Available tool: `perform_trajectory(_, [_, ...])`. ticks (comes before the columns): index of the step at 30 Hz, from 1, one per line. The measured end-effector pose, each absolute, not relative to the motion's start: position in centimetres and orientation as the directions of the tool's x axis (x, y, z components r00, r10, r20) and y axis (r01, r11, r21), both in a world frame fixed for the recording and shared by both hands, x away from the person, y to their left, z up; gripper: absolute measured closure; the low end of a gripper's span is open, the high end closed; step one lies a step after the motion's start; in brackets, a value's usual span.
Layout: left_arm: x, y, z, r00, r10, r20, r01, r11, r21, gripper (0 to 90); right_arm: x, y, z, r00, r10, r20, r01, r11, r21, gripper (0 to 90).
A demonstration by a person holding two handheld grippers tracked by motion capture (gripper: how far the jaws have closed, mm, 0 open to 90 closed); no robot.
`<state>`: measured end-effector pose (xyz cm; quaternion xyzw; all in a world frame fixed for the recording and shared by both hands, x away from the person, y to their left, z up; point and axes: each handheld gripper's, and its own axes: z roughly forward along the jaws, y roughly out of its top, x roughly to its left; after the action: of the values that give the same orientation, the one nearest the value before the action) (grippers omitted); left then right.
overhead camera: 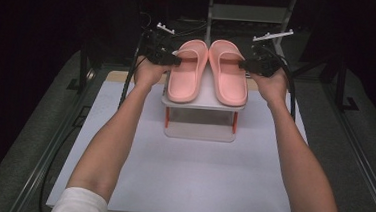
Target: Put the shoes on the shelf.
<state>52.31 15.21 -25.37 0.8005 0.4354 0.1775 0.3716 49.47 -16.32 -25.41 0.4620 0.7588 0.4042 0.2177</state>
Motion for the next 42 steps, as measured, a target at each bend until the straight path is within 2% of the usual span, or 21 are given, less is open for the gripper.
perform_trajectory(9, [52.4,15.1,-25.8,0.554,0.832,-0.04,0.571,-0.344,0.745,65.0,49.7,-15.9,-25.7,-0.476,0.878,0.053,0.538,0.243,0.807,70.4])
perform_trajectory(13, [52.4,15.1,-25.8,0.552,0.832,-0.044,0.572,-0.341,0.746,64.5,49.7,-15.9,-25.7,-0.473,0.877,0.082,0.546,0.219,0.809,69.4])
perform_trajectory(15, [52.4,15.0,-25.8,0.549,0.834,-0.054,0.574,-0.329,0.75,62.1,49.8,-15.6,-26.0,-0.501,0.854,0.141,0.577,0.209,0.79,67.2])
perform_trajectory(27, [52.2,14.9,-25.9,0.555,0.831,-0.043,0.562,-0.336,0.756,60.5,49.9,-15.0,-26.2,-0.496,0.856,0.146,0.568,0.193,0.8,65.4])
perform_trajectory(31, [52.2,15.0,-25.9,0.559,0.828,-0.048,0.557,-0.332,0.761,59.7,49.9,-15.2,-26.2,-0.505,0.848,0.162,0.568,0.185,0.802,61.8])
perform_trajectory(36, [52.1,15.2,-26.0,0.574,0.817,-0.054,0.551,-0.337,0.764,56.7,49.9,-15.4,-26.3,-0.518,0.835,0.185,0.565,0.173,0.807,56.8])
perform_trajectory(37, [52.1,15.3,-26.0,0.573,0.817,-0.057,0.555,-0.336,0.761,52.4,49.8,-15.5,-26.3,-0.525,0.828,0.196,0.563,0.165,0.81,56.2])
perform_trajectory(42, [51.5,16.1,-26.5,0.562,0.824,-0.074,0.559,-0.312,0.768,47.5,49.2,-16.1,-26.1,-0.542,0.814,0.206,0.54,0.149,0.828,55.1])
